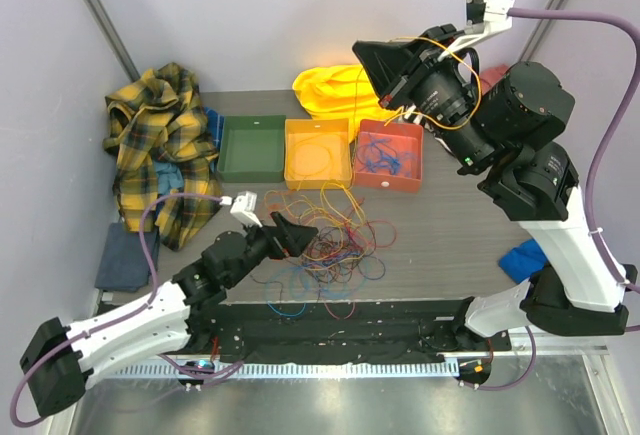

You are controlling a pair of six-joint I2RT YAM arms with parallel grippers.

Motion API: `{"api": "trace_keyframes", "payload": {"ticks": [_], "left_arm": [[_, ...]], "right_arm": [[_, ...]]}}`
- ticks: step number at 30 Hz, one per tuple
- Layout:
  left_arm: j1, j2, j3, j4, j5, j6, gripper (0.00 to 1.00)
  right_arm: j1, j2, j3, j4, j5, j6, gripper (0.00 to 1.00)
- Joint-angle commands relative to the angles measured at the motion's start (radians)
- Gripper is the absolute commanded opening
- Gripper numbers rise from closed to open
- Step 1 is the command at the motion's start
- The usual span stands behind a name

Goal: Untangle the cables

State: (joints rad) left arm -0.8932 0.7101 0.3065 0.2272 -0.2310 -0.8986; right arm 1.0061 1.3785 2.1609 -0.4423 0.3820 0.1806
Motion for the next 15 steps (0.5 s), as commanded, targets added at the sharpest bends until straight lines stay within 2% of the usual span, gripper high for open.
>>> {"api": "trace_keyframes", "payload": {"ticks": [1, 7, 15], "left_arm": [[-0.015, 0.058, 0.062, 0.208, 0.102, 0.049, 1.0], [-0.021, 0.132, 0.108, 0.239, 0.021, 0.122, 1.0], [-0.021, 0.379, 0.16, 0.308, -0.048, 0.113, 1.0]], "right_arm": [[0.002, -0.029, -0.016, 0.037, -0.005, 0.005, 0.01], [0.002, -0.027, -0.038, 0.042, -0.022, 0.019, 0.01], [0.002, -0.027, -0.023, 0.039, -0.052, 0.034, 0.01]]}}
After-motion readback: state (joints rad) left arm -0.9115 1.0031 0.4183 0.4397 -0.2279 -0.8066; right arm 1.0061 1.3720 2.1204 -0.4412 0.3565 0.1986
